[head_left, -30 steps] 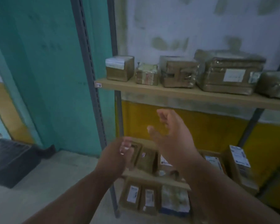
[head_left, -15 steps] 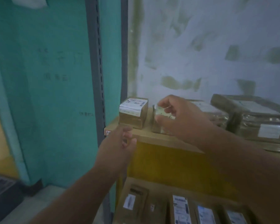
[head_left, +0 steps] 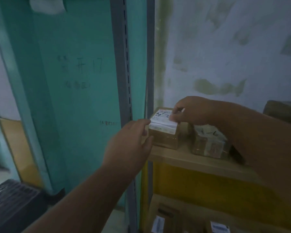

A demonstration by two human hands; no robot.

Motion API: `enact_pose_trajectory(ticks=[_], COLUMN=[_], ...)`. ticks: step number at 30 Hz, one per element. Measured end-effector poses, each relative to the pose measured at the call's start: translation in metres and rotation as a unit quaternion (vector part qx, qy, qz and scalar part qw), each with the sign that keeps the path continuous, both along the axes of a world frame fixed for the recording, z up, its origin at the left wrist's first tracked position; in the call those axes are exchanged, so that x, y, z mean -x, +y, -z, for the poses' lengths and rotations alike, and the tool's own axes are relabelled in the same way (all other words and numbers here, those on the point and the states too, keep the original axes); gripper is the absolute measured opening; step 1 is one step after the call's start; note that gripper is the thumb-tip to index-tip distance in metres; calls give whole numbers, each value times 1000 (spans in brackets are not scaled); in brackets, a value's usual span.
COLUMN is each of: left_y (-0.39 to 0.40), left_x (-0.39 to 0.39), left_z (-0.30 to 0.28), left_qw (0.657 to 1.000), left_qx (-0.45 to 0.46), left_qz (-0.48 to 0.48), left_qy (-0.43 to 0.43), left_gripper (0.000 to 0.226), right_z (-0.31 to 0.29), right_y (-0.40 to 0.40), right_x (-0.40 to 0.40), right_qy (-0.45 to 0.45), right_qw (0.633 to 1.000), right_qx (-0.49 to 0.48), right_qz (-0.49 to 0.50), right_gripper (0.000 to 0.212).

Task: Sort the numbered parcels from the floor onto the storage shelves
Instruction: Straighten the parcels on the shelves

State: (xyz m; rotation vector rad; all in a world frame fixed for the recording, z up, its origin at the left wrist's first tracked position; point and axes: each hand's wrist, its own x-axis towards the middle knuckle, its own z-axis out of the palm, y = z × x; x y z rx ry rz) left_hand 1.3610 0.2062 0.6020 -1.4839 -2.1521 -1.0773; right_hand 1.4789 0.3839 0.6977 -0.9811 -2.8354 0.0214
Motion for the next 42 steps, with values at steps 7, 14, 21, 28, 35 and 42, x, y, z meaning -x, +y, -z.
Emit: enact_pose_trajectory(ticks=[7,14,21,28,35,42], left_y=[1,0,8,2,4,58], left_x=[22,33,33,34,26,-2], left_z=[-15,-20,-16,-17,-35,-78], left_qw=[995,990,985,985,979,961], left_qx=[56,48,43,57,39,68], left_qz=[5,16,12,26,110,223], left_qy=[79,135,169,158,169,150], left_gripper=[35,24,23,24,31,31], right_z=[3,6,9,19,19,27], right_y=[-14,-23,-24,-33,-66,-80], right_x=[-9,0,7,-3,-53,-103], right_qy=[70,87,106,181,200,148], right_qw=[996,994,991,980,972,970], right_qx=[53,64,71,68,-38,-98], right_qz=[4,27,33,51,121,164], right_gripper=[35,34,35,20,20,29])
